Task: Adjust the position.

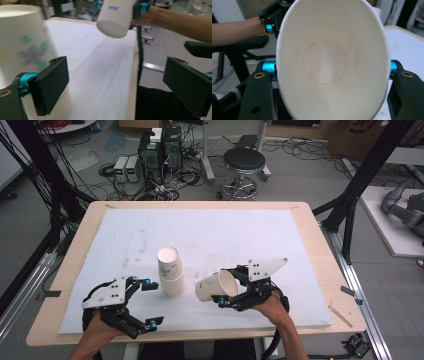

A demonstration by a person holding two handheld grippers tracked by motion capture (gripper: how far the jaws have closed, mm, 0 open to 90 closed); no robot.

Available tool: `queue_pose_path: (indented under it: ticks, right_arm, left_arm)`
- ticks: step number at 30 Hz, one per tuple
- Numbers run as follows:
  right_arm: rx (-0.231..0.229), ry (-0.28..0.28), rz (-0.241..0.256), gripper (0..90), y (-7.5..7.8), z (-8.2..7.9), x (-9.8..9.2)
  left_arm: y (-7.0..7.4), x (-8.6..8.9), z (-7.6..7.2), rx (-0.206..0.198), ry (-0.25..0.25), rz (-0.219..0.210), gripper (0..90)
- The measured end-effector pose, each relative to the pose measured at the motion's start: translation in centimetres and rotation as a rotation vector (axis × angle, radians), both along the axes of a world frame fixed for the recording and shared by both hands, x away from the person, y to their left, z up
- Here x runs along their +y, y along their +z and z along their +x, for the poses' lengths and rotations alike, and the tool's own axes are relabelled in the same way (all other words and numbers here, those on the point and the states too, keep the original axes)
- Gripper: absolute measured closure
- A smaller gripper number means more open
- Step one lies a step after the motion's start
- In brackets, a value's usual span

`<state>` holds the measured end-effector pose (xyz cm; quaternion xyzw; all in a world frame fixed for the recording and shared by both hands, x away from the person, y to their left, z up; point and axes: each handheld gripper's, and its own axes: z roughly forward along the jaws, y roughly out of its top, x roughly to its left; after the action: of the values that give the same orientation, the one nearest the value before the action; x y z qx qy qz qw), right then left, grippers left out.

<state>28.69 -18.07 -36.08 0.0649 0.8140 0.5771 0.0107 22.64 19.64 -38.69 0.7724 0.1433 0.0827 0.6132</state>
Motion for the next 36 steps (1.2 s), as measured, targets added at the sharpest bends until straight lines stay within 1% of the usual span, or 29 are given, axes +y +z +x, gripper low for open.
queue_pose_path:
  ticks: [2,3,4,5,6,9,11,13,14,15,16,17,18,19,21,22,23,24,25,26,27,28,30,32,33,34,36]
  right_arm:
    - [0.008,-0.030,-0.044,36.3,0.1,0.3,0.0]
    - [0.014,-0.041,-0.059,36.2,0.2,0.5,0.1]
    - [0.017,-0.054,-0.078,36.2,0.2,0.6,0.1]
    - [0.017,-0.054,-0.078,36.2,0.2,0.6,0.1]
    - [0.016,-0.061,-0.092,36.2,0.3,0.7,0.2]
    - [0.025,-0.105,-0.139,36.3,0.7,1.1,0.2]
    - [0.040,-0.142,-0.166,36.2,1.0,1.5,0.1]
    - [0.043,-0.166,-0.180,36.2,1.2,1.9,0.0]
    - [0.047,-0.190,-0.211,36.2,1.4,2.3,-0.1]
    - [0.047,-0.190,-0.211,36.2,1.4,2.3,-0.1]
    - [0.046,-0.199,-0.226,36.2,1.5,2.4,-0.1]
    - [0.050,-0.211,-0.239,36.2,1.6,2.5,0.0]
    - [0.054,-0.225,-0.274,36.2,1.8,2.7,0.1]
    - [0.054,-0.225,-0.274,36.2,1.8,2.7,0.1]
    - [0.056,-0.243,-0.304,36.2,1.9,3.0,0.2]
    - [0.063,-0.263,-0.335,36.2,1.9,3.2,0.3]
    - [0.061,-0.274,-0.354,36.2,2.0,3.4,0.4]
    - [0.061,-0.274,-0.354,36.2,2.0,3.4,0.4]
    - [0.072,-0.289,-0.384,36.2,2.0,3.7,0.6]
    - [0.070,-0.296,-0.400,36.2,2.0,3.8,0.7]
    - [0.070,-0.296,-0.400,36.2,2.0,3.8,0.7]
    - [0.079,-0.308,-0.425,36.2,2.0,4.1,0.8]
    - [0.076,-0.316,-0.435,36.2,2.0,4.2,0.9]
    - [0.085,-0.330,-0.469,36.2,1.9,4.6,1.1]
    - [0.085,-0.330,-0.469,36.2,1.9,4.6,1.1]
    - [0.087,-0.338,-0.491,36.2,1.9,4.7,1.3]
    - [0.090,-0.337,-0.495,36.2,1.8,4.7,1.4]
  left_arm:
    - [-0.4,0.9,0.0,-0.013,0.052,-0.013,6.8]
    - [-0.7,1.2,0.1,-0.016,0.082,-0.008,6.8]
    - [-0.9,1.6,0.2,-0.014,0.110,-0.007,6.8]
    - [-1.3,1.9,0.4,-0.012,0.143,-0.009,6.8]
    - [-1.6,2.2,0.6,-0.006,0.176,-0.010,6.8]
    - [-2.6,2.9,1.2,0.008,0.272,-0.006,6.8]
    - [-3.1,3.2,1.6,0.013,0.321,-0.003,6.8]
    - [-3.7,3.5,2.0,0.017,0.367,0.006,6.8]
    - [-3.9,3.5,2.2,0.018,0.386,0.017,6.8]
    - [-4.1,3.5,2.3,0.016,0.401,0.021,6.8]
    - [-4.3,3.6,2.4,0.016,0.405,0.022,6.7]
    - [-4.5,3.5,2.5,0.014,0.422,0.028,6.8]
    - [-4.6,3.5,2.6,0.009,0.432,0.036,6.8]
    - [-4.7,3.5,2.7,0.010,0.444,0.043,6.8]
    - [-5.1,3.6,2.9,0.013,0.457,0.046,6.7]
    - [-5.2,3.6,3.0,0.016,0.465,0.054,6.8]
    - [-5.4,3.5,3.0,0.020,0.481,0.065,6.8]
    - [-5.5,3.5,3.0,0.015,0.491,0.070,6.8]
    - [-5.6,3.6,3.0,0.019,0.495,0.069,6.8]
    - [-5.7,3.7,3.1,0.025,0.503,0.069,6.8]
    - [-5.8,3.8,3.1,0.025,0.516,0.070,6.8]
    - [-6.0,4.1,3.2,0.035,0.528,0.058,6.8]
    - [-6.2,4.2,3.2,0.036,0.537,0.053,6.8]
    - [-6.4,4.5,3.2,0.039,0.540,0.045,6.8]
    - [-6.5,4.5,3.2,0.036,0.545,0.043,6.8]
    - [-6.6,4.5,3.2,0.031,0.545,0.045,6.8]
    - [-6.8,4.6,3.3,0.041,0.544,0.039,6.8]
